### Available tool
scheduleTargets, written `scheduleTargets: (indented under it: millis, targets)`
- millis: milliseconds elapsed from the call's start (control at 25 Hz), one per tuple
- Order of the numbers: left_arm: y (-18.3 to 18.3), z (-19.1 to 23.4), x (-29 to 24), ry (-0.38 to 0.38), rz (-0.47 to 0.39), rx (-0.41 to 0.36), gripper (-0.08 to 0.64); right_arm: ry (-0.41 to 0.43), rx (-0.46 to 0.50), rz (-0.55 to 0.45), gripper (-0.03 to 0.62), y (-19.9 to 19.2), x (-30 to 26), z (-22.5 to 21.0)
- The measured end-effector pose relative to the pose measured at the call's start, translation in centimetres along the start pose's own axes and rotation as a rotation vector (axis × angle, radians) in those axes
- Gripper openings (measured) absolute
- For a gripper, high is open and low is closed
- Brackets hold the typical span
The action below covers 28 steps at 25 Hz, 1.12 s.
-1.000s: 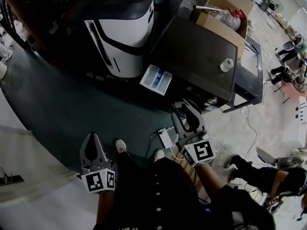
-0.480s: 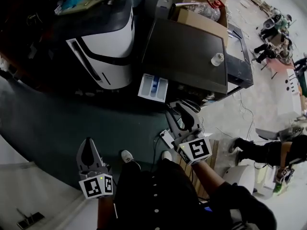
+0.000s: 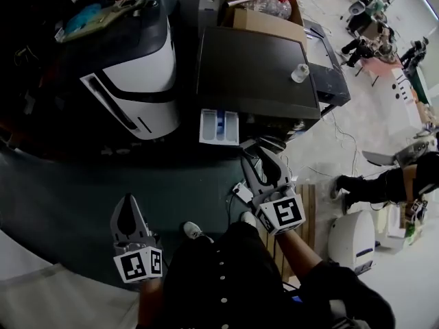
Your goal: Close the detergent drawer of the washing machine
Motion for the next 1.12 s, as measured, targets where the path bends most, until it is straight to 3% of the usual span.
scheduleTargets:
  millis: [440, 920, 1120]
  targets:
    - [-1.0, 2.3, -3.6, -0.165, -0.004, 0.003, 0.008, -0.14, -0.012, 0.015, 0.144, -1.3, -0.1, 1.8]
    - [0.5, 0.3, -11.5, -0.287, -0.032, -0.04, 0.008, -0.213, -0.058, -0.04, 0.144, -0.5, -5.2, -2.0]
    - [1.0, 0.0, -16.0, -0.302, -0.025, -0.055, 0.008, -0.232, -0.065, -0.044, 0.144, -0.3, -7.7, -4.0]
Point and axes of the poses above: the fingertips, and each gripper's own axes: x backward along the fingers, z to its left, y out of its top, the point moved 5 cm from there along x, backward along the fingers, and after that the axes turned 8 degrees about -x, right-handed, at the moved point
